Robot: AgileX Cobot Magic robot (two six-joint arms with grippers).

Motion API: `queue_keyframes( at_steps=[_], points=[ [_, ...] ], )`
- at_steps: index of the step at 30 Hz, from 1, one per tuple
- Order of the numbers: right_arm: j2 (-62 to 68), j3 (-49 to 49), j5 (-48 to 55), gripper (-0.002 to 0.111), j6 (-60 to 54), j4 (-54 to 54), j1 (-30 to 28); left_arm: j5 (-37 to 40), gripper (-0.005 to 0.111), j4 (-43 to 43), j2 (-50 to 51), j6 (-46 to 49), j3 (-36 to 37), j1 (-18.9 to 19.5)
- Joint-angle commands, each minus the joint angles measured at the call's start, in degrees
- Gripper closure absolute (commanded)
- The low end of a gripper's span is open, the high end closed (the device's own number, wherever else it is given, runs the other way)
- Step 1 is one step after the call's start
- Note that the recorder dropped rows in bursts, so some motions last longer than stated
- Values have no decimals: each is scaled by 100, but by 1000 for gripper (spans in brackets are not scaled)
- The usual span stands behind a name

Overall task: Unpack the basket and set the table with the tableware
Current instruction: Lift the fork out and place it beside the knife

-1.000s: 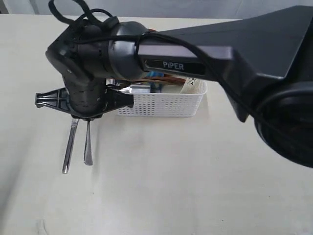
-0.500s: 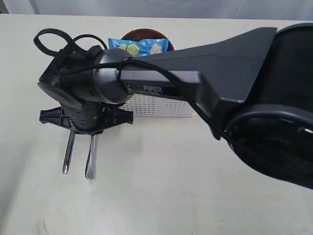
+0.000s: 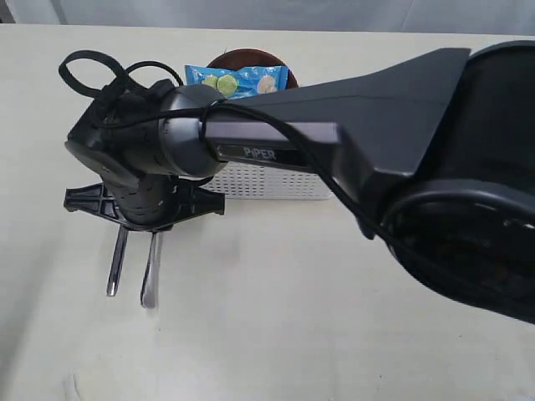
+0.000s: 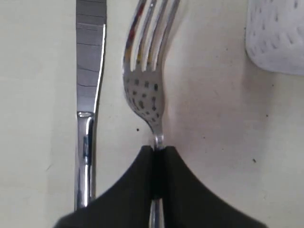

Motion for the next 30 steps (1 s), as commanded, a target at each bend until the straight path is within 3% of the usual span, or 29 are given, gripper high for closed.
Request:
queue_keyframes(
  at_steps=[1,26,29,30],
  points=[
    [83,3,16,108,-4,-21,-13,-12,107,5,-21,17,21,-26],
    [97,3,-100,108,-107,-21,-13,-12,107,5,-21,17,21,-26],
    [97,3,-100,100,-142,-21,-13,-12,107,5,-21,17,21,-26],
    [97,3,-100,87,-155,-21,-13,-12,107,5,-21,17,21,-26]
  ],
)
